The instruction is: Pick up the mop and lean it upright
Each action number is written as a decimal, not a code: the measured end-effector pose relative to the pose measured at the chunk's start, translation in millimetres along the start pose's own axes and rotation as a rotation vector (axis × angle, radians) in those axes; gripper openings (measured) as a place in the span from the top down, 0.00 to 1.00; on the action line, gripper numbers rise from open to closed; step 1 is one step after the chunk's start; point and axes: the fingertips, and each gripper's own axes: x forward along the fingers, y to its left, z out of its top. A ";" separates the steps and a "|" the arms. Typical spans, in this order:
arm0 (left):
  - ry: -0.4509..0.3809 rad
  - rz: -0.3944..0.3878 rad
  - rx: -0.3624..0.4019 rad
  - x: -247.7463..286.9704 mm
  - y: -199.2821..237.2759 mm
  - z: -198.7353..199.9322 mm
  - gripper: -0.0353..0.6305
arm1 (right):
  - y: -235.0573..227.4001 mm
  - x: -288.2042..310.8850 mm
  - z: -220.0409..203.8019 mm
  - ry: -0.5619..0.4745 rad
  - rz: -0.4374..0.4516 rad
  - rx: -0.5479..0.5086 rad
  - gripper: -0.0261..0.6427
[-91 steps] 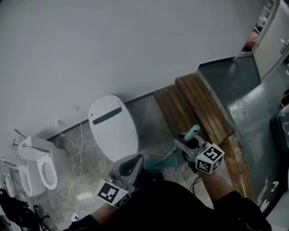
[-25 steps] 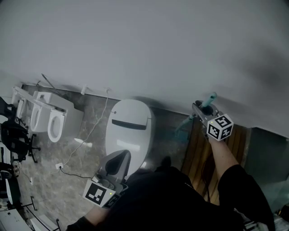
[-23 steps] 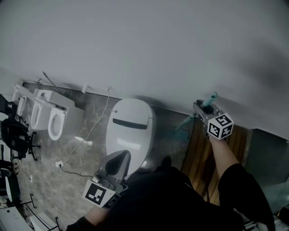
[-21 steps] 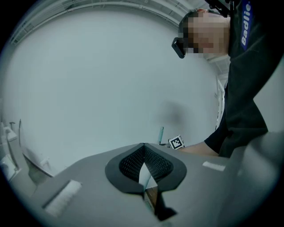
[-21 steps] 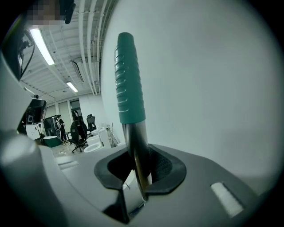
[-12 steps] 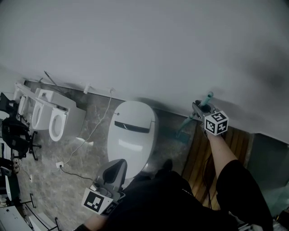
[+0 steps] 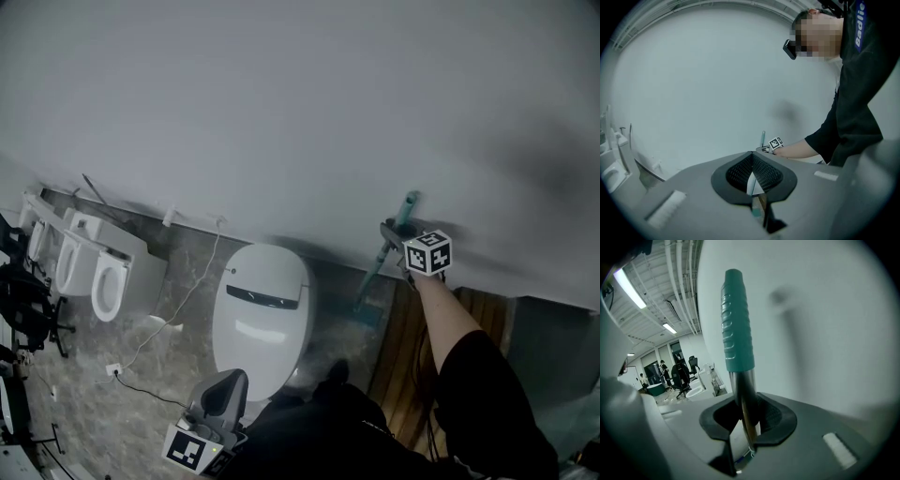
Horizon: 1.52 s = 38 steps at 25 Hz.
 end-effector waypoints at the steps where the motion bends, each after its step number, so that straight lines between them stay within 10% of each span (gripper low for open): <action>1: 0.002 0.005 -0.002 -1.7 0.6 -1.6 0.92 | -2.5 2.5 0.6 0.002 -0.006 0.008 0.84; 12: 0.022 0.032 -0.015 -14.8 0.9 -6.8 0.92 | -23.5 9.7 7.8 -0.083 -0.052 0.249 0.78; 19: 0.050 0.033 -0.020 -26.8 -2.1 -17.9 0.92 | -31.0 8.9 -23.7 -0.069 -0.129 0.304 0.47; 25: 0.046 -0.010 0.001 -36.2 0.1 -24.2 0.92 | -18.4 -20.5 -67.5 -0.099 -0.174 0.356 0.46; 38: -0.109 -0.213 0.001 -126.9 27.9 -39.7 0.92 | 175.7 -133.2 -195.1 -0.038 -0.280 0.372 0.61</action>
